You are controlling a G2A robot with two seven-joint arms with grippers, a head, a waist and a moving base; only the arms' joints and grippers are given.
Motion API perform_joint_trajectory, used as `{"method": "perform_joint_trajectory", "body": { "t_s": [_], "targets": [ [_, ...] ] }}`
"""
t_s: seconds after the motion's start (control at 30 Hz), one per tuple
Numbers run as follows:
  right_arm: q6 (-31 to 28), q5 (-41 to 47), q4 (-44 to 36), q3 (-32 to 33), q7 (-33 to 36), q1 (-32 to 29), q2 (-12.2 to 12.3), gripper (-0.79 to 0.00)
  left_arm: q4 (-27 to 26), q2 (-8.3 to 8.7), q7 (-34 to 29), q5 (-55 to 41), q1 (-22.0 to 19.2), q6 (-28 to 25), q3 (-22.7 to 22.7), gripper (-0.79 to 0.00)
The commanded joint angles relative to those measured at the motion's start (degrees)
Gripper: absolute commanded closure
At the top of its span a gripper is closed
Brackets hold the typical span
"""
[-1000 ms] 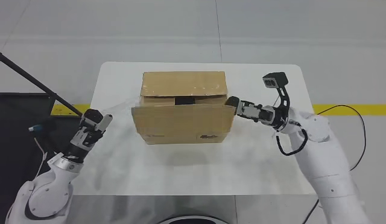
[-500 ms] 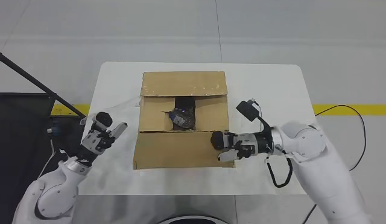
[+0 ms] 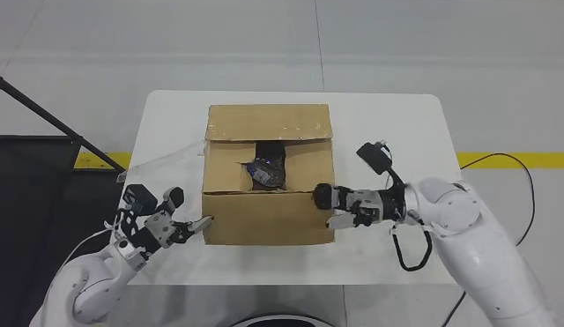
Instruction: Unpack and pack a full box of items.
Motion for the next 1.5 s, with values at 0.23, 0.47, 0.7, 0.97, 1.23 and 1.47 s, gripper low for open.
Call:
{"method": "perform_joint_trajectory", "body": {
  "t_s": [0.23,0.47,0.7,0.97,1.23,1.47],
  "targets": [
    [-0.6,5.1,0.9,0.6,-0.6,0.0,0.1,-0.785,0.0,0.05,-0.4,-0.3,0.0,-0.3,0.1,-0.785],
    [-0.6,5.1,0.9,0.6,-0.6,0.0,0.1,-0.785,0.0,0.05,-0.4,-0.3,0.0,-0.3,0.1,-0.785],
    [11.5,8.6,6.0,-3.5,-9.1,4.4,-1.8,-0.785,0.0,0.05,-0.4,-0.3,0.0,-0.3,0.1,-0.785],
    [23.4,13.3,14.9,-7.7,-9.0,11.3,-4.1,-0.785,0.0,0.05,-0.4,-0.3,0.0,-0.3,0.1,-0.785],
    [30.1,12.3,20.6,-11.3,-9.0,16.6,-6.2,-0.785,0.0,0.05,-0.4,-0.3,0.0,-0.3,0.1,-0.785],
    [31.6,11.2,24.7,-13.5,-10.9,20.4,-8.1,-0.785,0.0,0.05,-0.4,-0.3,0.0,-0.3,0.1,-0.785]
  ]
}}
